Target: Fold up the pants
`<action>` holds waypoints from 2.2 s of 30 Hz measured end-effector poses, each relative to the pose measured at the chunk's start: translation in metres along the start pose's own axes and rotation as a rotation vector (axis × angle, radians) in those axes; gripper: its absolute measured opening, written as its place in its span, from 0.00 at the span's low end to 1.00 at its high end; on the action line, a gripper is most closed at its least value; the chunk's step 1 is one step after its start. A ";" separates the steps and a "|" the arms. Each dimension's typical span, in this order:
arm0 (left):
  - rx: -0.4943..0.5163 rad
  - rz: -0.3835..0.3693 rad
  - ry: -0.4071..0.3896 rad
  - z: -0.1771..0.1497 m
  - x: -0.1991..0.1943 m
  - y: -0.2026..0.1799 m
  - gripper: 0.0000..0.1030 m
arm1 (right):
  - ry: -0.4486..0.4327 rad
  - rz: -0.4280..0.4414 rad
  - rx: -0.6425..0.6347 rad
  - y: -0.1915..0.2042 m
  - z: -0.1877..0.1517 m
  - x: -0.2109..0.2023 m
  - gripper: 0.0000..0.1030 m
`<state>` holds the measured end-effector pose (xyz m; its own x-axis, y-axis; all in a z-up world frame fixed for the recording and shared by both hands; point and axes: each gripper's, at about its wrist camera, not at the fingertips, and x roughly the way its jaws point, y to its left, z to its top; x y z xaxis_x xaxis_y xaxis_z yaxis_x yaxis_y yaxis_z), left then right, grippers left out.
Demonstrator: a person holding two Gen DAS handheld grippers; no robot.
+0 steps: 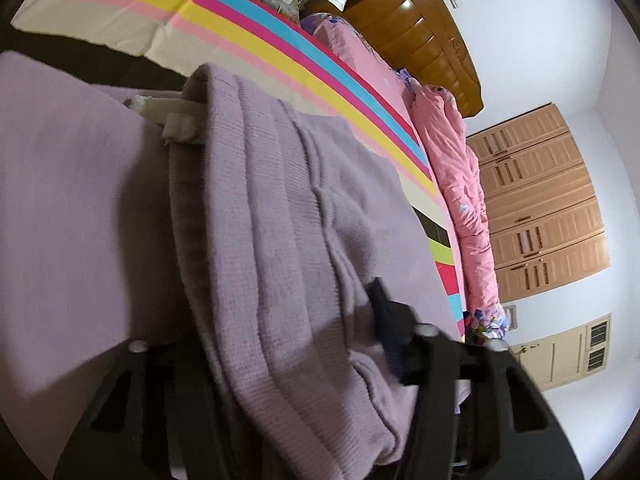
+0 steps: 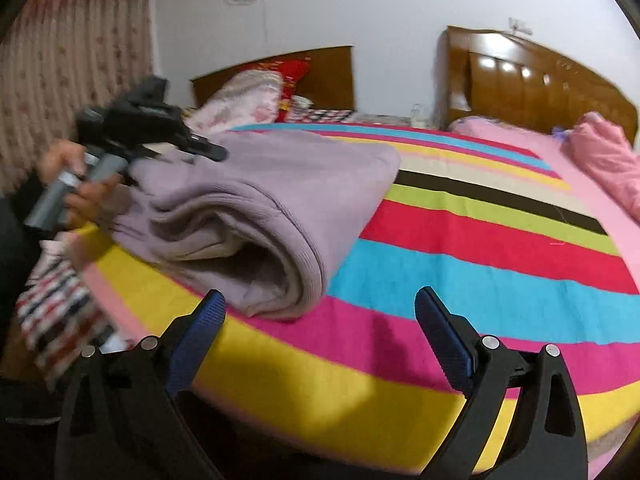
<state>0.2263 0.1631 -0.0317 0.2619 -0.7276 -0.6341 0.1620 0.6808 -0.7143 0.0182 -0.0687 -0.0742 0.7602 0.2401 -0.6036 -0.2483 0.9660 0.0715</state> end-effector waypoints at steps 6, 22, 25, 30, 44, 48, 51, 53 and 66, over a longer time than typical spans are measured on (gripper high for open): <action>0.184 0.061 -0.080 -0.001 -0.027 -0.082 0.24 | 0.070 -0.135 0.036 0.016 0.008 0.035 0.89; -0.107 -0.113 -0.342 -0.050 -0.119 0.116 0.23 | 0.018 -0.183 -0.078 0.026 -0.006 0.025 0.89; -0.075 -0.025 -0.345 -0.042 -0.121 0.097 0.23 | 0.037 -0.187 -0.066 0.025 -0.003 0.025 0.90; 0.046 0.099 -0.362 -0.033 -0.147 0.051 0.23 | 0.041 -0.187 -0.070 0.030 0.001 0.027 0.90; 0.094 0.282 -0.654 -0.091 -0.193 0.017 0.97 | 0.001 0.439 -0.200 0.017 0.022 -0.039 0.92; 0.333 0.346 -0.472 -0.082 -0.126 -0.057 0.99 | 0.025 0.636 -0.293 0.051 0.057 -0.020 0.94; 0.322 0.565 -0.378 -0.069 -0.080 -0.056 0.98 | 0.093 0.667 -0.326 0.073 0.070 0.013 0.94; 0.260 0.654 -0.340 -0.069 -0.070 -0.039 0.98 | 0.150 0.661 -0.299 0.081 0.070 0.032 0.94; 0.329 0.836 -0.351 -0.108 -0.067 0.001 0.96 | 0.109 0.748 -0.318 0.100 0.060 0.013 0.96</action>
<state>0.1062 0.2031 -0.0222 0.6746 0.0336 -0.7374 0.0384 0.9960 0.0804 0.0393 0.0369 -0.0268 0.2678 0.7839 -0.5601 -0.8373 0.4770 0.2673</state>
